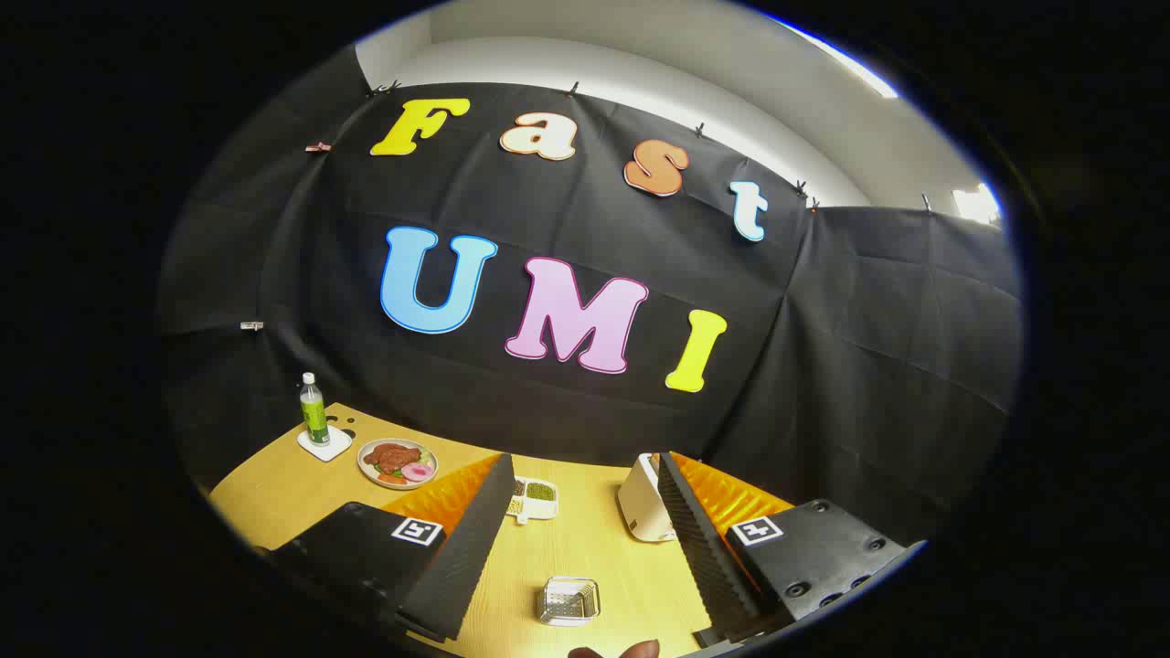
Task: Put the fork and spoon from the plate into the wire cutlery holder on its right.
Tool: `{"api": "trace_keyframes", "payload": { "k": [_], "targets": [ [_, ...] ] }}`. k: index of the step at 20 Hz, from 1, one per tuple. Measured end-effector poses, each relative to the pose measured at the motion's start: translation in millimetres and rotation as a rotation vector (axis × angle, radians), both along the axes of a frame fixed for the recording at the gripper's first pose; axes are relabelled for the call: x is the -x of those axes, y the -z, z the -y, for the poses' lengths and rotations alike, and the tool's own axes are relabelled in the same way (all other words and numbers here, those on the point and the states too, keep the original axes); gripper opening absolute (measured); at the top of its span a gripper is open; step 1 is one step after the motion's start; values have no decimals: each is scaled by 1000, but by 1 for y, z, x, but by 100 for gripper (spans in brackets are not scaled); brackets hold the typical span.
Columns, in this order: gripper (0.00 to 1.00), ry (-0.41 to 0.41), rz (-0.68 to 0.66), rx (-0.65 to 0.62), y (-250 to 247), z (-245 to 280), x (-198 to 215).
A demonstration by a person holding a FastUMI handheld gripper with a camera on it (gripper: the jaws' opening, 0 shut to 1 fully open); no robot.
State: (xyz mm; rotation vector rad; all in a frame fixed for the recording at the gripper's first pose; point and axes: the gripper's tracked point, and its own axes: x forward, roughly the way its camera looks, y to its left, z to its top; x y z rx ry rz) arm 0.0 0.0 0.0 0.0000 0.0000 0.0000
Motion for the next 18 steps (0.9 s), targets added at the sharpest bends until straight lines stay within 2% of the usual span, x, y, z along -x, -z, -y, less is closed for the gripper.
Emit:
{"api": "trace_keyframes", "payload": {
  "k": [18],
  "targets": [
    [98,-49,4,-1,-1,-19,-5]
  ]
}}
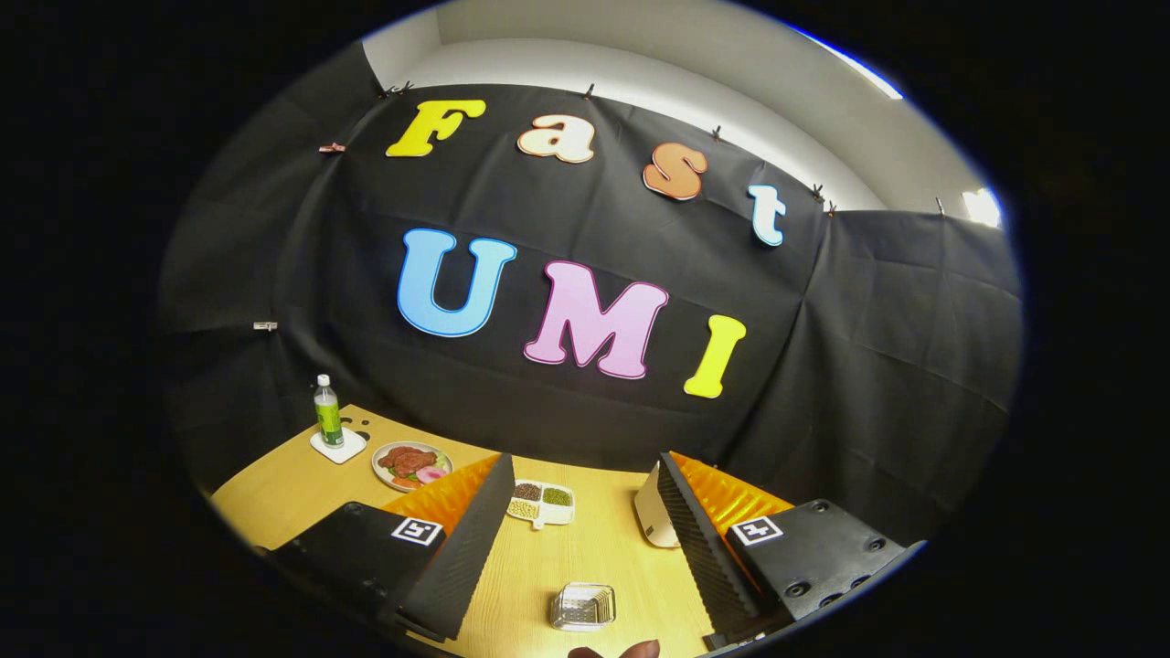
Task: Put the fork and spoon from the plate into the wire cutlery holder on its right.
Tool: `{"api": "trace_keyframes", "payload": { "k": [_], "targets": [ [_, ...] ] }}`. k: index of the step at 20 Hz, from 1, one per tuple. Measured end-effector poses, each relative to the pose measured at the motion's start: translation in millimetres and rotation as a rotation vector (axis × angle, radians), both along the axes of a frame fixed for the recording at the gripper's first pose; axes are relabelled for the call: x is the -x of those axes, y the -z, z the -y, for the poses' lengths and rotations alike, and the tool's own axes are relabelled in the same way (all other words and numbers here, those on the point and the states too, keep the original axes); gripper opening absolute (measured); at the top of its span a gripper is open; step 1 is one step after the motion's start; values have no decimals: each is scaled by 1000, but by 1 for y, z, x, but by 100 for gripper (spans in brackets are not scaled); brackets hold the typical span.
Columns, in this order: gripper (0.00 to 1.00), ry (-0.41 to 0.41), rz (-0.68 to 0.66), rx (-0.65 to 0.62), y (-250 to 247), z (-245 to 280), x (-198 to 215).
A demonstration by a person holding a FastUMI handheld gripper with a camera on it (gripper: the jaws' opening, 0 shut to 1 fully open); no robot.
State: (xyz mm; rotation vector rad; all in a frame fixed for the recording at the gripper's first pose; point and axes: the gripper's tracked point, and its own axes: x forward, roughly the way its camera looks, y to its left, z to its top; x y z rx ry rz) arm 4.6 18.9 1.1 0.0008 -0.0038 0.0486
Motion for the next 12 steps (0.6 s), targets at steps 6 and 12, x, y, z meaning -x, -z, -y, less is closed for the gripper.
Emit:
{"api": "trace_keyframes", "payload": {
  "k": [6,12],
  "targets": [
    [98,-142,-105,-41,23,-43,0],
    [98,-421,-524,-89,117,-135,21]
  ]
}}
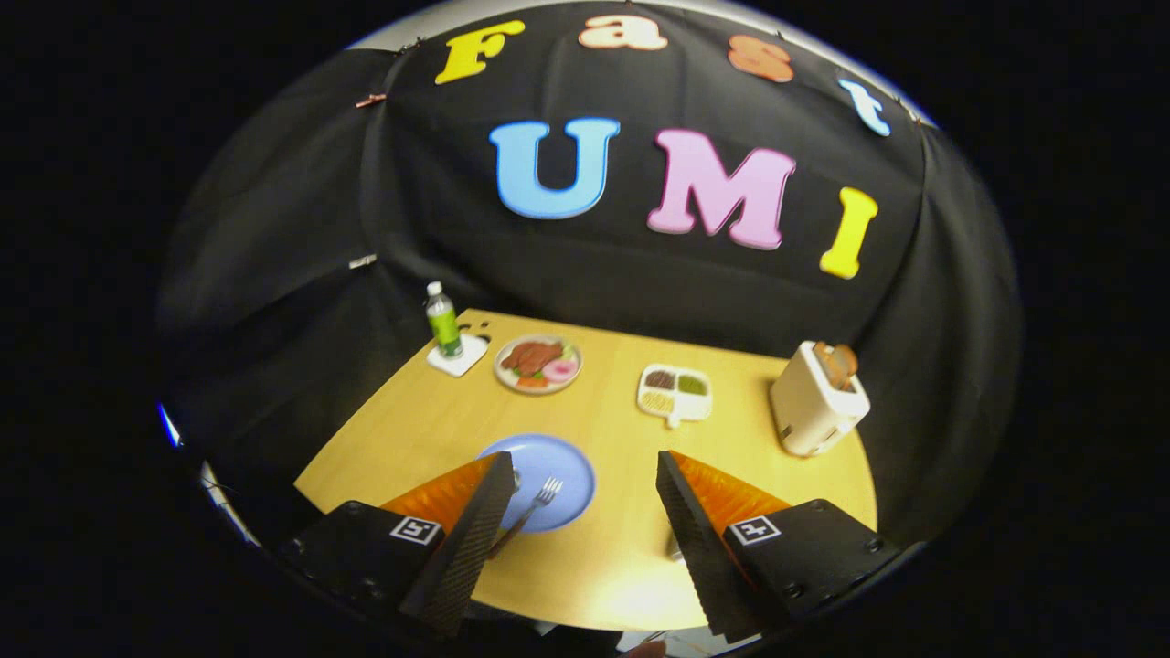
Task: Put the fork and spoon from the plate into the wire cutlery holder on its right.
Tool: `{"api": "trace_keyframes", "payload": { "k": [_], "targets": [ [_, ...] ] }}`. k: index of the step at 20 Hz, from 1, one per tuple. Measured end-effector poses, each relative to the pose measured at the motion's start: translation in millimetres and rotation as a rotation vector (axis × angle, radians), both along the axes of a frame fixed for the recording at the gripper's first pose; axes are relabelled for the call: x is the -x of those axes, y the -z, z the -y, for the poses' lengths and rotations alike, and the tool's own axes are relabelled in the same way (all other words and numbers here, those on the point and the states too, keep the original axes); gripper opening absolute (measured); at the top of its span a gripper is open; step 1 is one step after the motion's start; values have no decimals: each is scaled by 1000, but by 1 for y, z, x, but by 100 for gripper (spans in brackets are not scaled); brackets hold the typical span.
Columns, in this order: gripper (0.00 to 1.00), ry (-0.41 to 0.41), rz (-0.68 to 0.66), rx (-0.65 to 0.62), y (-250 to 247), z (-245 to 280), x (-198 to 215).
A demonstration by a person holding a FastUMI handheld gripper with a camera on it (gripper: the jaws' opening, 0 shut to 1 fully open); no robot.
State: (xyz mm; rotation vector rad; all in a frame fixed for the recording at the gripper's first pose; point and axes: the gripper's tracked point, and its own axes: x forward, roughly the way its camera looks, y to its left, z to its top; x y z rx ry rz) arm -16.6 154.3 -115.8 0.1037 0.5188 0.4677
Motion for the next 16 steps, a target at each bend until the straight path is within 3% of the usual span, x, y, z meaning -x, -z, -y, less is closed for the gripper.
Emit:
{"api": "trace_keyframes", "payload": {
  "k": [9,10,12,16],
  "targets": [
    [90,-161,-342,129,134,-89,-4],
    [87,-164,-365,142,145,-96,-9],
    [72,-156,-399,185,172,-106,-21],
    [71,-136,-492,192,208,-122,-29]
  ]
}}
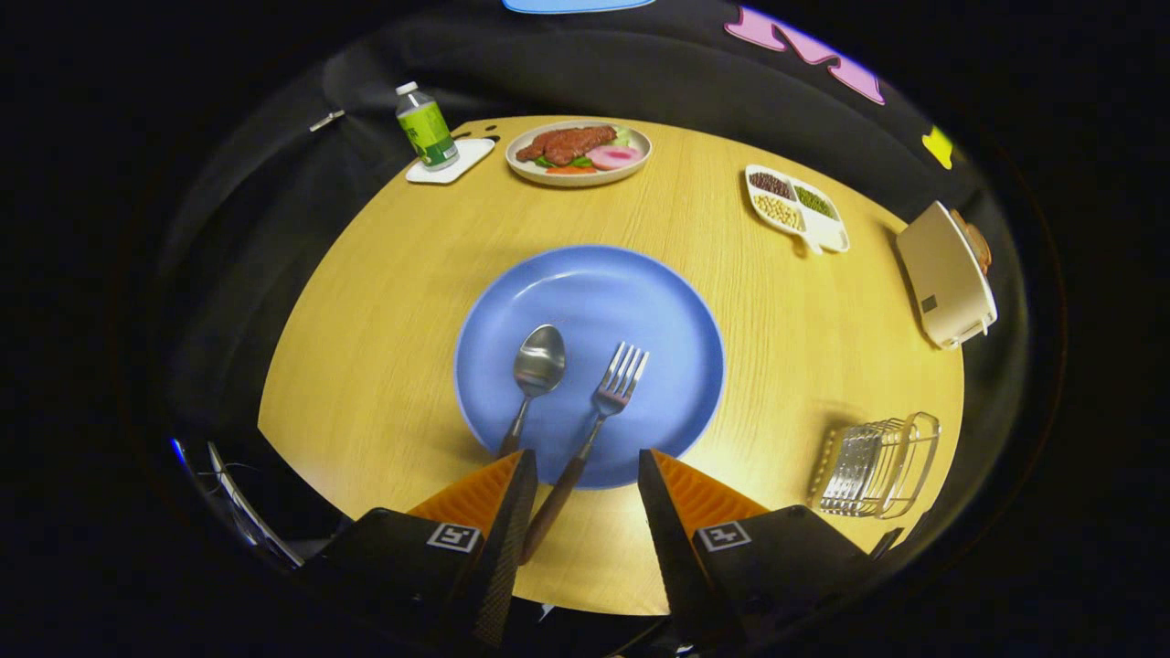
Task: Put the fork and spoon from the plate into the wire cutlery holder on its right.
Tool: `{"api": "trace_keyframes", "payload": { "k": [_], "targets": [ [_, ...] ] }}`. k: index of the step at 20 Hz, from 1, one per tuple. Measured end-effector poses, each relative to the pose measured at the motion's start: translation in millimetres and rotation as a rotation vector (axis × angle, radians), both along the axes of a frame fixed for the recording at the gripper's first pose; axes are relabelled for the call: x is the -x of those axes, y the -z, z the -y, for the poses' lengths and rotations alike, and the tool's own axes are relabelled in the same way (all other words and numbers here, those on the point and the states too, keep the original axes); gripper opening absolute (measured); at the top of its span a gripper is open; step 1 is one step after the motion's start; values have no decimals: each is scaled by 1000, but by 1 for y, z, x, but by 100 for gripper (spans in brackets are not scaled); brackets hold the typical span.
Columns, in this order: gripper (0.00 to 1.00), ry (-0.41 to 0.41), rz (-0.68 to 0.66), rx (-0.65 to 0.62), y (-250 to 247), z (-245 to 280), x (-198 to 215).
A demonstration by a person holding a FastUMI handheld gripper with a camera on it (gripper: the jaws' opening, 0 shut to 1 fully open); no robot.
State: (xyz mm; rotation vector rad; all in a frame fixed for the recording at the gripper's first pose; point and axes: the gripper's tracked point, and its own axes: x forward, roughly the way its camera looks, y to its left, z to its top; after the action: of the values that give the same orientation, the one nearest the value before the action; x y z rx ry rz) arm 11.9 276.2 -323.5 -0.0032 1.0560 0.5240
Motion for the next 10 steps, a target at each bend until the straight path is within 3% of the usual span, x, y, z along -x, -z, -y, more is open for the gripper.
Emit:
{"api": "trace_keyframes", "payload": {
  "k": [5,6,7,10],
  "targets": [
    [72,33,-40,33,26,-6,-12],
    [58,44,-53,42,32,-6,-12],
    [52,50,-72,39,37,-8,-13],
    [47,57,-89,48,45,-11,-13]
  ]
}}
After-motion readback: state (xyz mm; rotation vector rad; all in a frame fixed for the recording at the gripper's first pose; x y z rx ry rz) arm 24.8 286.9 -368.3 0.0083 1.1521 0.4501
